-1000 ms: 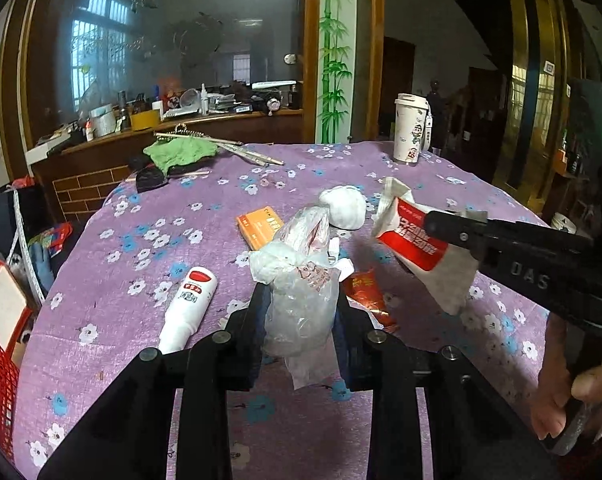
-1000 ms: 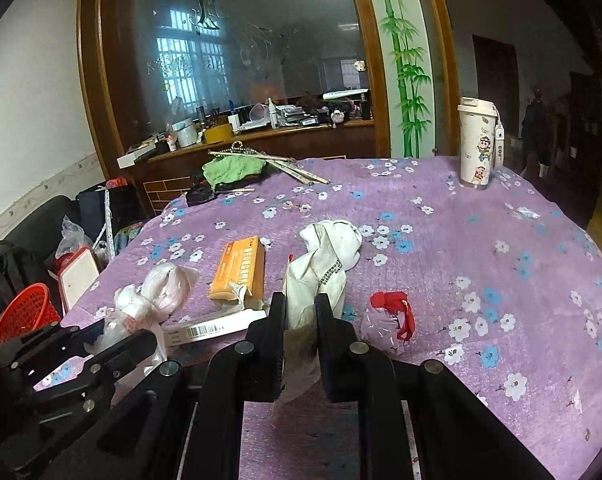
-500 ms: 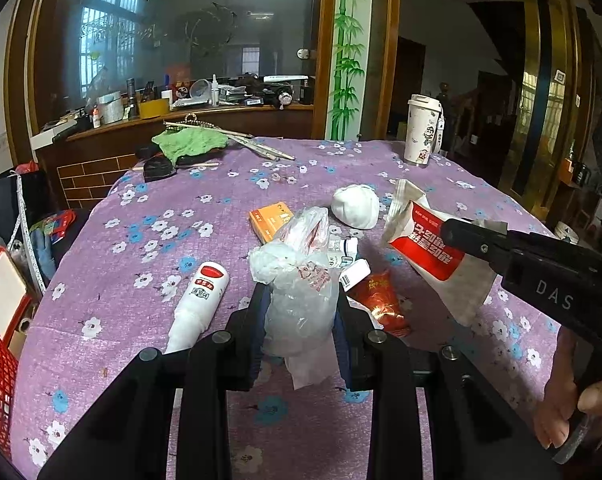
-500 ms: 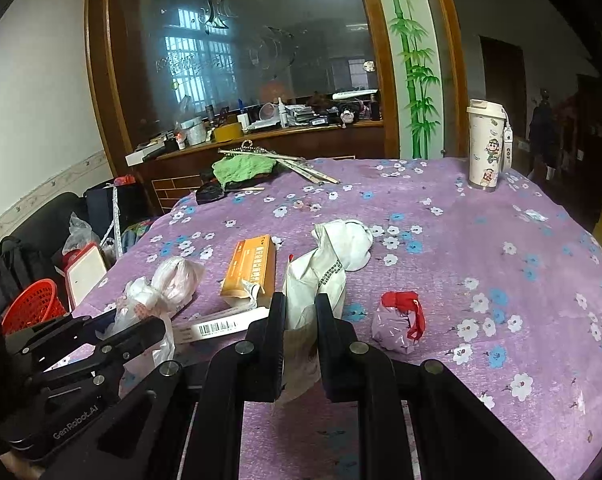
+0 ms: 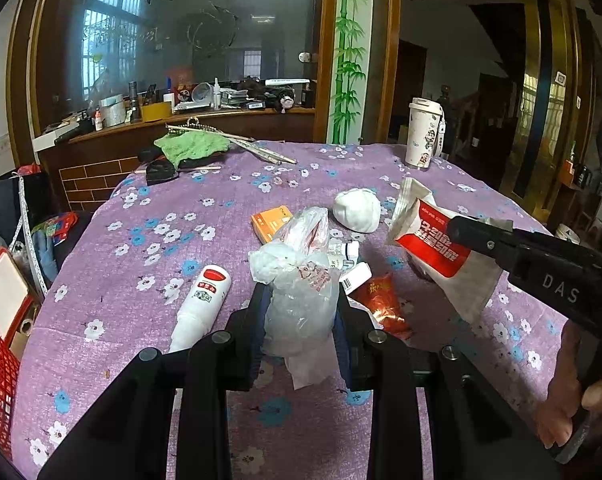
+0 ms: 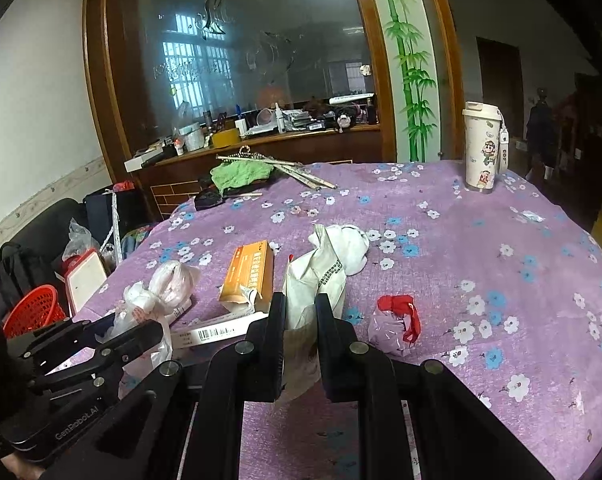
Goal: Collect trash
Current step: 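Lift the clear plastic bag and white paper bag, holding both above the table, then carry both bags over the red basket and open both tools to drop them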
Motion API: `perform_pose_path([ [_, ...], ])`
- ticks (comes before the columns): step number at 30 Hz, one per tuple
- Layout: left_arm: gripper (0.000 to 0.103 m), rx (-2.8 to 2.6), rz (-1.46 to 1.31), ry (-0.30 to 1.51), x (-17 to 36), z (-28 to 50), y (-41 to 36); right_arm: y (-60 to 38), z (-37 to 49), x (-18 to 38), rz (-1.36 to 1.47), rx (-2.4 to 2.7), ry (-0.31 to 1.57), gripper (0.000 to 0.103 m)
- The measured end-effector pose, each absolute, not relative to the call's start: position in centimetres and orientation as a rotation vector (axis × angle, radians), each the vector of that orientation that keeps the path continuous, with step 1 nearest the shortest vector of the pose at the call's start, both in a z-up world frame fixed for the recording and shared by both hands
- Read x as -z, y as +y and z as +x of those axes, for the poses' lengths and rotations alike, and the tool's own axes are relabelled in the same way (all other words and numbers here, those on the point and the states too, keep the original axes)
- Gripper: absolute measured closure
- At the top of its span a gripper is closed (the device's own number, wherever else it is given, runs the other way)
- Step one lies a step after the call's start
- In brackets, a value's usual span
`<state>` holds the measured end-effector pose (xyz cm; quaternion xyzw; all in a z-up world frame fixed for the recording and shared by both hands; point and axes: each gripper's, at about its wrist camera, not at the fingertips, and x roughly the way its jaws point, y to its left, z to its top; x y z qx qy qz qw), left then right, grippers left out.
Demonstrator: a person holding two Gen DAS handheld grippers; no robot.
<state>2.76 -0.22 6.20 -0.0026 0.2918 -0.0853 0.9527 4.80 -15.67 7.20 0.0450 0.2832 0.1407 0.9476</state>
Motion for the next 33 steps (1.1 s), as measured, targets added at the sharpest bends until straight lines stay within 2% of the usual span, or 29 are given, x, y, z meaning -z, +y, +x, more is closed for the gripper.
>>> perform_pose_path([
  [7,0.075,0.156,-0.015,0.608,-6.3,3.0,-0.1,-15.5,4.5,-7.5,0.095,-0.306,0.571,0.087],
  [14,0.074,0.118,-0.050,0.601,-8.7,0.7,2.8,-15.1,4.7,-7.8,0.148,-0.347,0.612,0.087],
  [24,0.074,-0.007,-0.165,0.627,-10.6,-4.7,15.4,-5.1,3.4,-11.3,0.130,-0.576,0.660,0.087],
  [33,0.074,-0.231,-0.250,0.661,-9.6,-9.2,28.4,10.1,2.0,-12.1,0.027,-0.817,0.709,0.087],
])
